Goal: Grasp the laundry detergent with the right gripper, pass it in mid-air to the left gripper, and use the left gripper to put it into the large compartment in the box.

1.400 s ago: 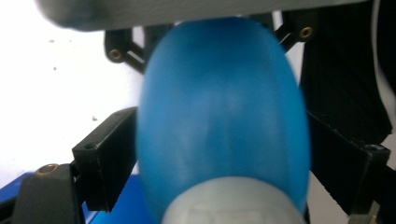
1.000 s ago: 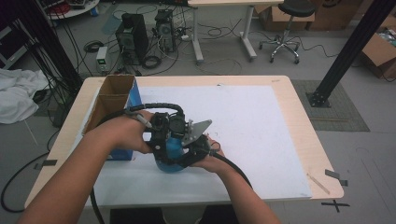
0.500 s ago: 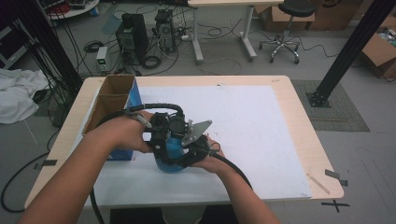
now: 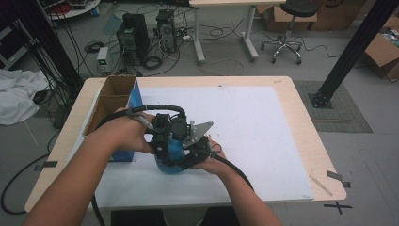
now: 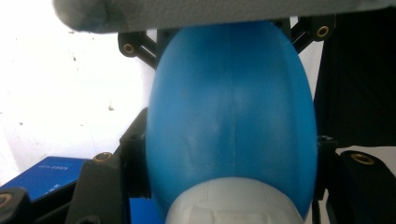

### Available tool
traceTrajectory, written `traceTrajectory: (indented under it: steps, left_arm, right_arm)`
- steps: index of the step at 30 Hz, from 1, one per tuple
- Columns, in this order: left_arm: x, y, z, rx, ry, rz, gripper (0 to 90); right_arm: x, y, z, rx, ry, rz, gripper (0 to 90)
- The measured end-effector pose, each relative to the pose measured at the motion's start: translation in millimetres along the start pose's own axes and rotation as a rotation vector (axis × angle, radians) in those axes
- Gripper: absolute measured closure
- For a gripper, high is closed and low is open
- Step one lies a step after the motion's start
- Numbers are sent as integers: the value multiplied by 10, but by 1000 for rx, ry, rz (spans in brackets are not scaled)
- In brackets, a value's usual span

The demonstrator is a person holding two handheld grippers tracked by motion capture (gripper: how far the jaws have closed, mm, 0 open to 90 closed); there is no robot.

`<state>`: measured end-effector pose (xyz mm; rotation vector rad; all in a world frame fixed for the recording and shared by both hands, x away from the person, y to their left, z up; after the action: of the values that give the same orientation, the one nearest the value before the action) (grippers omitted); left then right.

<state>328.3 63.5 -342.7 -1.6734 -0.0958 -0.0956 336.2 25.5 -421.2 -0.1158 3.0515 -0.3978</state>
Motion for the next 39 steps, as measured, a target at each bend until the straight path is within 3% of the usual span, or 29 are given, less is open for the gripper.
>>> traceTrajectory:
  steps: [7,9,17,23,28,33,36,38,39]
  left_arm:
    - [24,-16,-17,6,-11,-1,387]
    - [44,-37,-21,3,-19,5,387]
    - [77,-79,-8,10,-40,15,387]
    - [123,-172,36,25,-103,28,386]
    - [200,-266,86,43,-153,27,385]
    - [275,-381,138,54,-206,26,384]
    - [348,-498,180,60,-249,23,384]
    - [382,-555,199,63,-272,19,384]
    - [400,-590,211,66,-285,18,384]
  right_arm:
    - [-24,-17,-3,-3,-11,11,446]
    - [-13,-30,-19,-12,14,9,431]
    - [-83,-124,-11,10,34,36,301]
    - [-106,-240,-23,54,74,44,162]
    - [-148,-377,-74,112,81,56,84]
    - [-201,-524,-109,207,88,66,0]
    - [-228,-663,-147,288,75,73,0]
    - [-232,-690,-154,304,70,76,0]
    - [-237,-754,-170,344,59,75,0]
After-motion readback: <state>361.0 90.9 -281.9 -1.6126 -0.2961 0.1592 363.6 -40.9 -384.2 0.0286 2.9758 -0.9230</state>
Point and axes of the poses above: each handheld gripper's, and its own axes: y roughly forward along the jaws, z roughly out of its underside, x roughly to its left, the point moved 8 cm from there along y, roughly forward along the jaws, and after that the axes turned 10 degrees about -x, right-handed, at the moved point
